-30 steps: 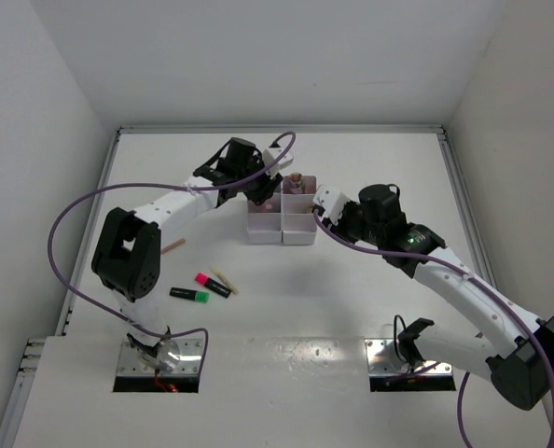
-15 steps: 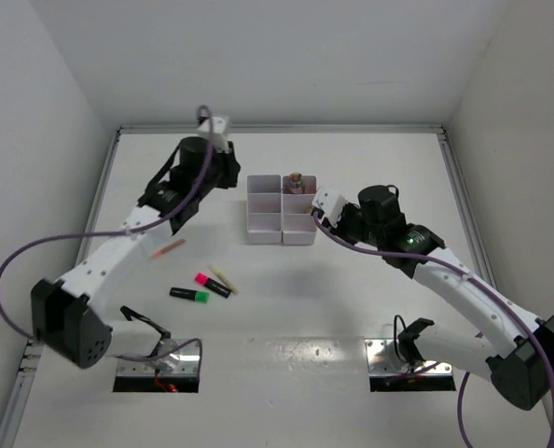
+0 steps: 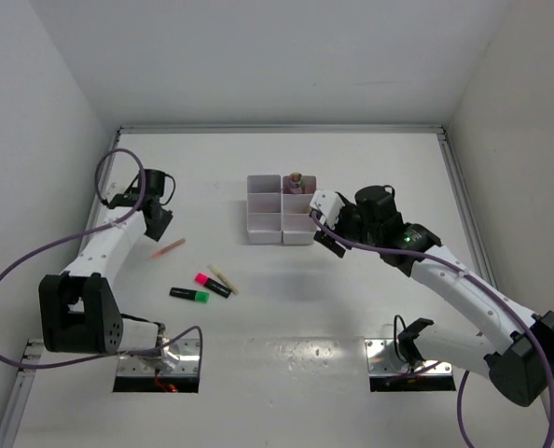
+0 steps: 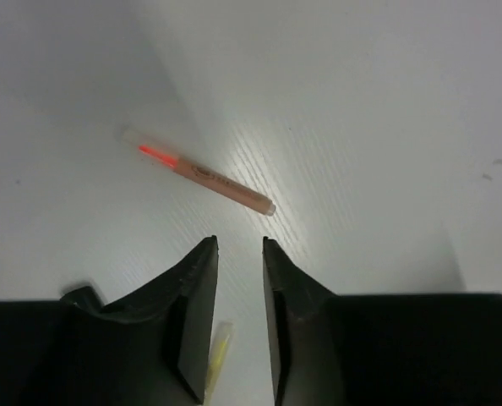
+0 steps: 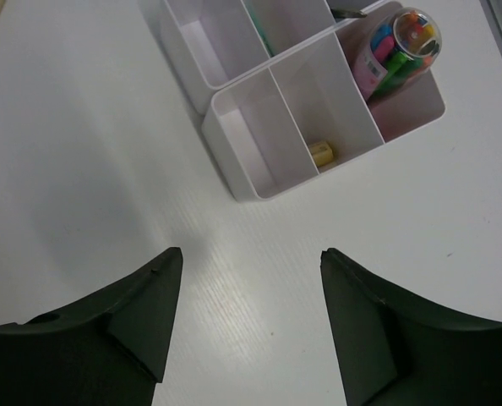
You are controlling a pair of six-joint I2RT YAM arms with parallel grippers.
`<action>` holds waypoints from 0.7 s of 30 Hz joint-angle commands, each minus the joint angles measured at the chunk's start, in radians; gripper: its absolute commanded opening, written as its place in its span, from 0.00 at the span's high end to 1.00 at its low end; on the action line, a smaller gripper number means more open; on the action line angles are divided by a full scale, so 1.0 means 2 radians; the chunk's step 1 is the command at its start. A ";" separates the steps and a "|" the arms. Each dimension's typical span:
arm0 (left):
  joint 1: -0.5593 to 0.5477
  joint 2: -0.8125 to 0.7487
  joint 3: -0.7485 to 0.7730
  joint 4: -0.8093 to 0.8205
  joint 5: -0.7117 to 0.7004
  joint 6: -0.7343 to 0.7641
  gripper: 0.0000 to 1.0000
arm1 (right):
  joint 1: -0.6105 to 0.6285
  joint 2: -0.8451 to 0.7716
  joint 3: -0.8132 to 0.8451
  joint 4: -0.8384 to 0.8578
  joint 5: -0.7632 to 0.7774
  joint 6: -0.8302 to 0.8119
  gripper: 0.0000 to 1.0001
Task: Sort the stationery into containers
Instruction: Pick up the pen from the center of the board.
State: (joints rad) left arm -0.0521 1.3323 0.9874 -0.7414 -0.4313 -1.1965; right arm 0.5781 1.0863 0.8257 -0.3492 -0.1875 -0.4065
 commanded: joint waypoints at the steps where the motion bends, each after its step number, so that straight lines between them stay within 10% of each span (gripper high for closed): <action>1: 0.031 0.003 -0.010 -0.001 0.041 -0.062 0.69 | -0.001 -0.005 0.010 0.013 -0.011 0.011 0.35; 5: 0.053 0.033 -0.034 0.021 0.080 -0.095 0.80 | -0.001 -0.005 0.005 0.013 -0.011 0.011 0.35; 9: 0.057 0.052 -0.047 0.034 0.097 -0.123 0.58 | -0.001 -0.005 0.005 0.017 -0.011 0.011 0.35; 21: 0.074 0.099 -0.028 0.037 0.074 -0.162 0.48 | -0.001 -0.009 0.001 0.017 -0.011 0.011 0.33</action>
State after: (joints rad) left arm 0.0639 1.5169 0.9009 -0.6708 -0.2653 -1.4742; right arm 0.5781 1.0859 0.8257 -0.3447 -0.1879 -0.3992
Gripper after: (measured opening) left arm 0.517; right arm 0.666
